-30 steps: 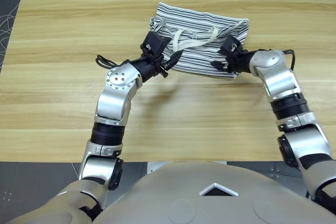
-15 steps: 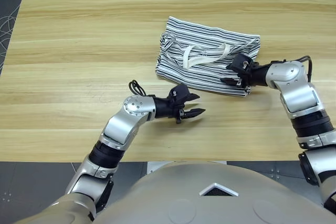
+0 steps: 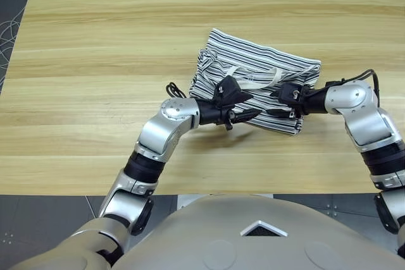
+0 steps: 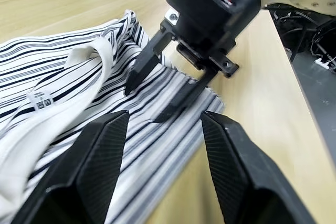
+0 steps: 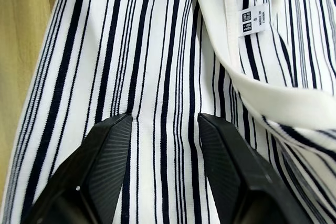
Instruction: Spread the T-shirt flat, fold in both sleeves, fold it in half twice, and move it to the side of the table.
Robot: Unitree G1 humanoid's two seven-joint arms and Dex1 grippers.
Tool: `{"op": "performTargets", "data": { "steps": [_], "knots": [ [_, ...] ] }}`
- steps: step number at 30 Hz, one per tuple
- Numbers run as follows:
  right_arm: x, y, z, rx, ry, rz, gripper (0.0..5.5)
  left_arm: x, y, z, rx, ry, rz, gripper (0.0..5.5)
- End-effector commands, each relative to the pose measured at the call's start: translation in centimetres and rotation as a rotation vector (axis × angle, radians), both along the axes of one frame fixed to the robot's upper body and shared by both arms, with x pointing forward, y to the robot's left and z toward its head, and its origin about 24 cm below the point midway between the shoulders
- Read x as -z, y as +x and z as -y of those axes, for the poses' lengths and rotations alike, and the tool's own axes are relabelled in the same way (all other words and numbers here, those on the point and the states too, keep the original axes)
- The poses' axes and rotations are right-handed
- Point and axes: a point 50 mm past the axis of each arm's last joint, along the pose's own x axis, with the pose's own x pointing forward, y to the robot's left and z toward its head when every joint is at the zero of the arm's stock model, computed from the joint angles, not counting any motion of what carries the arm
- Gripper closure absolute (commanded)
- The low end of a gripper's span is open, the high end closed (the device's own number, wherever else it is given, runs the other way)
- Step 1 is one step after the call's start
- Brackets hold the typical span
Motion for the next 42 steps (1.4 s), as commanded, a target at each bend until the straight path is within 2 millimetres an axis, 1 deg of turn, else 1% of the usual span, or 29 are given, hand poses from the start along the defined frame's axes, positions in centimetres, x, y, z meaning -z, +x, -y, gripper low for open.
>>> {"op": "performTargets", "data": {
  "steps": [1, 6, 11, 17, 20, 24, 28, 30, 34, 36, 38, 40, 42],
  "knots": [
    [2.1, -1.4, 0.3, 0.019, -0.041, -0.094, 3.19, 1.6, 1.8, 1.2, -0.035, 0.063, 0.000, 2.95],
    [2.1, -1.4, -0.1, 0.013, -0.032, -0.090, 3.19, 3.7, 3.0, 2.0, -0.062, 0.115, -0.030, 2.95],
    [2.0, -1.3, -0.2, 0.018, -0.027, -0.084, 3.19, 4.3, 3.1, 2.1, -0.059, 0.130, -0.019, 2.95],
    [2.2, -1.5, -0.1, 0.014, -0.038, -0.089, 3.19, 3.3, 3.7, 2.0, -0.061, 0.136, 0.068, 2.95],
    [2.4, -1.5, 0.0, 0.010, -0.046, -0.091, 3.19, 2.9, 4.2, 1.6, -0.060, 0.169, 0.121, 2.95],
    [2.5, -1.7, -0.3, 0.001, -0.043, -0.094, 3.19, 3.0, 5.1, 0.7, -0.072, 0.240, 0.179, 2.95],
    [2.6, -1.8, -0.5, -0.005, -0.038, -0.096, 3.19, 3.2, 5.7, 0.2, -0.073, 0.313, 0.258, 2.95],
    [2.7, -1.8, -0.7, -0.008, -0.035, -0.097, 3.19, 2.9, 6.0, 0.5, -0.060, 0.345, 0.331, 2.95],
    [3.1, -2.0, -1.2, -0.016, -0.030, -0.103, 3.19, 2.4, 6.7, 1.9, -0.015, 0.418, 0.495, 2.95],
    [3.2, -2.1, -1.5, -0.024, -0.027, -0.105, 3.19, 2.1, 7.3, 2.6, 0.004, 0.455, 0.563, 2.95],
    [3.3, -2.2, -1.8, -0.034, -0.024, -0.108, 3.19, 1.9, 8.2, 2.9, 0.008, 0.492, 0.615, 2.95],
    [3.5, -2.4, -2.1, -0.051, -0.022, -0.115, 3.19, 1.3, 9.7, 2.7, -0.010, 0.551, 0.665, 2.95],
    [3.7, -2.5, -2.5, -0.064, -0.020, -0.120, 3.19, 0.0, 11.5, 2.7, -0.035, 0.594, 0.717, 2.95]
  ]
}}
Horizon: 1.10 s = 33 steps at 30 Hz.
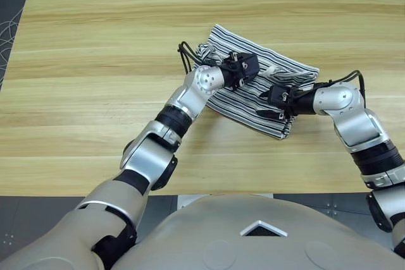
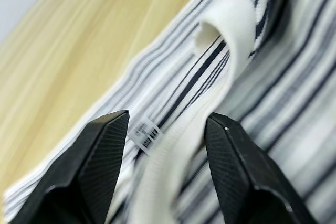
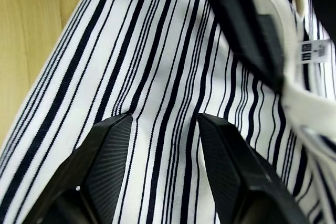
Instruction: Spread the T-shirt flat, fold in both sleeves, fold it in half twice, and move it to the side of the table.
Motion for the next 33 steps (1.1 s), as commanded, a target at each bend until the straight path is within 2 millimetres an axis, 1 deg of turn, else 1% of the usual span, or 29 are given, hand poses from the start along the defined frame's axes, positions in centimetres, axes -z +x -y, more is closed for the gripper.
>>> {"op": "performTargets", "data": {
  "steps": [1, 2, 5, 8, 10, 12, 14, 15, 18, 23, 25, 27, 30, 32, 33],
  "knots": [
    [3.3, -2.2, -0.4, -0.027, -0.071, -0.132, 3.19, -2.8, 3.2, 0.1, -0.034, 0.067, 0.130, 2.95],
    [3.3, -2.3, -0.5, -0.034, -0.068, -0.133, 3.19, -3.5, 4.0, -0.1, -0.052, 0.085, 0.167, 2.95],
    [3.4, -2.5, -1.0, -0.052, -0.061, -0.139, 3.19, -5.2, 5.8, -1.4, -0.086, 0.209, 0.313, 2.95],
    [3.6, -2.6, -1.3, -0.061, -0.055, -0.145, 3.19, -6.8, 6.8, -1.9, -0.069, 0.337, 0.496, 2.95],
    [3.7, -2.7, -1.6, -0.067, -0.052, -0.149, 3.19, -8.0, 7.2, -1.5, -0.070, 0.330, 0.602, 2.95],
    [3.7, -2.7, -1.7, -0.068, -0.051, -0.150, 3.19, -8.9, 7.3, -1.4, -0.081, 0.265, 0.613, 2.95],
    [3.7, -2.8, -1.7, -0.065, -0.046, -0.152, 3.19, -8.5, 7.1, -1.8, -0.046, 0.208, 0.506, 2.95],
    [3.7, -2.7, -1.8, -0.064, -0.045, -0.152, 3.19, -8.0, 6.8, -2.3, -0.012, 0.187, 0.412, 2.95],
    [3.6, -2.8, -1.8, -0.062, -0.037, -0.153, 3.19, -7.5, 6.2, -4.3, 0.078, 0.173, 0.239, 2.95],
    [3.4, -2.8, -1.5, -0.051, -0.035, -0.153, 3.19, -7.4, 5.5, -8.8, 0.141, 0.312, 0.106, 2.95],
    [3.3, -2.7, -1.3, -0.050, -0.038, -0.150, 3.19, -7.2, 5.0, -10.2, 0.158, 0.370, 0.039, 2.95],
    [3.3, -2.7, -1.2, -0.050, -0.041, -0.148, 3.19, -7.0, 4.3, -10.7, 0.197, 0.412, -0.032, 2.95],
    [3.3, -2.7, -1.0, -0.050, -0.046, -0.145, 3.19, -6.9, 3.2, -10.9, 0.248, 0.433, -0.111, 2.95],
    [3.2, -2.7, -0.8, -0.048, -0.051, -0.143, 3.19, -7.0, 2.4, -10.9, 0.265, 0.399, -0.148, 2.95],
    [3.1, -2.7, -0.6, -0.042, -0.049, -0.139, 3.19, -7.3, 1.9, -10.7, 0.273, 0.342, -0.174, 2.95]
  ]
}}
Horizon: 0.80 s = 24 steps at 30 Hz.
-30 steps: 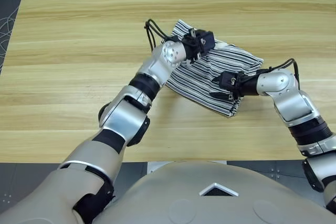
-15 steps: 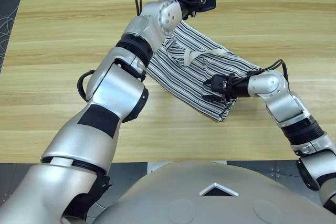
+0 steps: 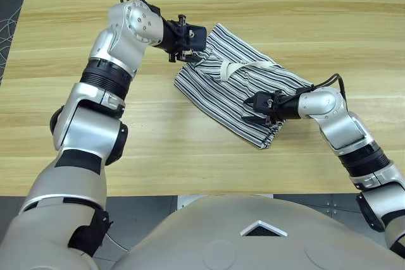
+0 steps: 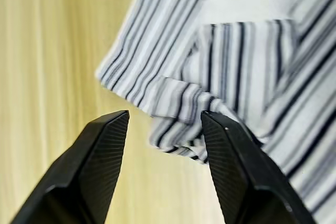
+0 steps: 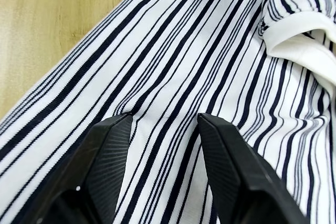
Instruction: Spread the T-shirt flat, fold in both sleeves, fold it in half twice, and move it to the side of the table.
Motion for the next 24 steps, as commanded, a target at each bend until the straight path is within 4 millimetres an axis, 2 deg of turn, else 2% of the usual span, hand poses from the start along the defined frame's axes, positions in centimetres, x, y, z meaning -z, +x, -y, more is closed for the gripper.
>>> {"op": "performTargets", "data": {
  "steps": [1, 6, 8, 10, 12, 16, 18, 24],
  "knots": [
    [2.6, -1.7, 2.1, 0.043, -0.112, -0.123, 3.19, -1.0, -1.7, 0.3, 0.001, -0.137, -0.102, 2.95],
    [0.1, 0.6, 2.2, 0.179, 0.016, -0.015, 3.19, -6.5, -2.1, 1.4, -0.051, -0.507, -0.082, 2.95],
    [-0.5, 0.4, 2.9, 0.165, 0.003, -0.007, 3.19, -8.0, -2.4, 1.5, -0.050, -0.579, -0.069, 2.95],
    [-0.5, -0.3, 3.8, 0.132, -0.039, -0.024, 3.19, -8.5, -3.0, 1.4, -0.043, -0.589, -0.059, 2.95],
    [-0.6, -0.8, 4.6, 0.111, -0.069, -0.040, 3.19, -7.9, -3.7, 1.2, -0.042, -0.558, -0.079, 2.95],
    [-2.2, -0.1, 6.7, 0.170, -0.078, -0.001, 3.19, -3.0, -5.1, -0.2, -0.077, -0.371, -0.153, 2.95],
    [-3.1, 0.4, 7.8, 0.197, -0.095, 0.030, 3.19, -1.4, -5.9, -0.6, -0.086, -0.331, -0.183, 2.95],
    [-4.9, 1.7, 12.6, 0.315, -0.216, 0.114, 3.19, 0.4, -7.1, -0.3, -0.082, -0.330, -0.221, 2.95]
  ]
}}
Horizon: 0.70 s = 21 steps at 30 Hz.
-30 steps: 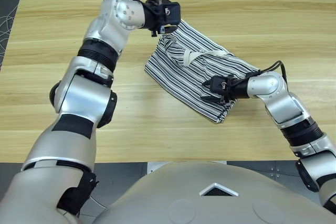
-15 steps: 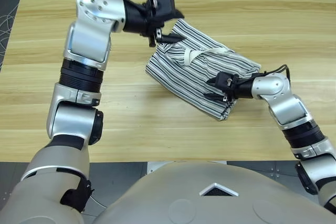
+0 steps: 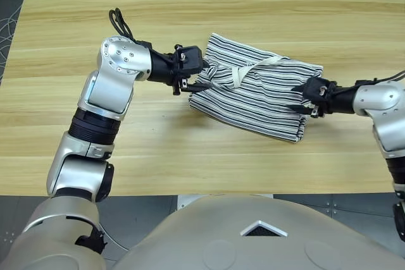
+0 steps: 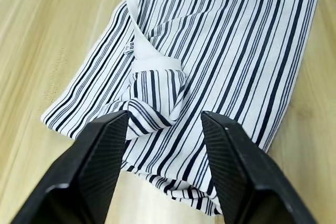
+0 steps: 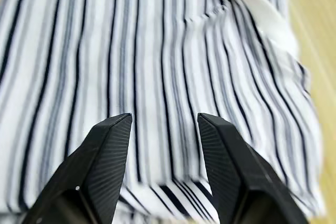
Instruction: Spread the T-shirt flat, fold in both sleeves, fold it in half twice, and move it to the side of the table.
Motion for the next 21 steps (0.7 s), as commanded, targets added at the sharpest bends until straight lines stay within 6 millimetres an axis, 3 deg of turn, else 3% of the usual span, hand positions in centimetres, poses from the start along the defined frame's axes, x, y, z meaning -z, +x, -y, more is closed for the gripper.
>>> {"op": "performTargets", "data": {
  "steps": [1, 3, 5, 10, 14, 16, 18, 21],
  "knots": [
    [-1.8, 1.3, 3.6, 0.096, -0.085, 0.067, 3.19, 0.5, -0.6, 0.3, 0.009, 0.006, 0.001, 2.95],
    [-2.4, 1.8, 4.5, 0.137, -0.072, 0.102, 3.19, 0.4, -0.7, 0.6, 0.014, -0.009, 0.000, 2.95],
    [-3.4, 2.7, 3.7, 0.174, 0.034, 0.167, 3.19, 0.2, -0.8, 0.8, 0.019, -0.018, 0.006, 2.95],
    [-6.4, 3.7, -2.2, 0.270, 0.496, 0.295, 3.19, -0.7, -1.3, 1.2, 0.031, -0.075, 0.002, 2.95],
    [-8.0, 2.5, -5.6, 0.363, 0.662, 0.314, 3.19, -2.7, -1.9, 1.8, 0.046, -0.187, -0.013, 2.95],
    [-7.0, 1.4, -7.7, 0.441, 0.666, 0.228, 3.19, -4.0, -1.9, 1.9, 0.032, -0.255, -0.011, 2.95],
    [-4.2, -0.3, -9.4, 0.525, 0.556, 0.084, 3.19, -5.6, -1.3, 1.6, -0.012, -0.328, 0.019, 2.95],
    [-1.9, -2.2, -9.0, 0.585, 0.355, -0.033, 3.19, -7.6, 0.0, 0.6, -0.106, -0.405, 0.082, 2.95]
  ]
}}
